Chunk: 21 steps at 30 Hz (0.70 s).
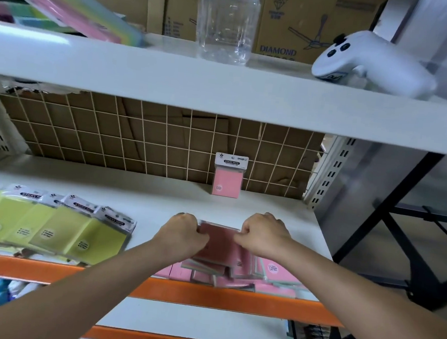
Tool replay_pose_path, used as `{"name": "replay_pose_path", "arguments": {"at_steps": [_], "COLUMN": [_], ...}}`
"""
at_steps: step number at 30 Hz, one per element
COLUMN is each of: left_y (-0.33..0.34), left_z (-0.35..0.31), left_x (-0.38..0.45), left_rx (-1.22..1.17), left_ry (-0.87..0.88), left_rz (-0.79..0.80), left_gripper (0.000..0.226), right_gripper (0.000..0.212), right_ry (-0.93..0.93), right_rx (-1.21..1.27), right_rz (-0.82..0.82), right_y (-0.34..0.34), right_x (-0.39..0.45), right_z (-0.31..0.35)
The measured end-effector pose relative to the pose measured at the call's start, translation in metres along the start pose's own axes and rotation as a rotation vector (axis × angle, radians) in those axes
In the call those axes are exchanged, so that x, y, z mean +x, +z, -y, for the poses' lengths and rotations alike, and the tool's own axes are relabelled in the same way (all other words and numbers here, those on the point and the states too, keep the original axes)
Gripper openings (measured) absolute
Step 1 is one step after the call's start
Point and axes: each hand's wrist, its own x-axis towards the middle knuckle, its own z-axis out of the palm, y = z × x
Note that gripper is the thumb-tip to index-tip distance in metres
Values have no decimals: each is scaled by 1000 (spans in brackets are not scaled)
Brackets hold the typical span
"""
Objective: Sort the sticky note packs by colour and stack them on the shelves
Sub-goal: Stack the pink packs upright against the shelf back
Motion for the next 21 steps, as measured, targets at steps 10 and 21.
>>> {"name": "replay_pose_path", "arguments": {"at_steps": [10,21], "left_y": [4,-3], "left_z": [-13,-37], "left_x": [6,61], "left_rx": [7,-230], "left_ry": [-20,-4], "left_rz": [-45,-114], "left_gripper": [16,38], "right_gripper": [26,25], "right_ry": [68,109], "right_rx": [219,472], "right_rz": [-39,-205], "right_y": [-1,-8], "right_x": [6,56], "right_z": [6,6]}}
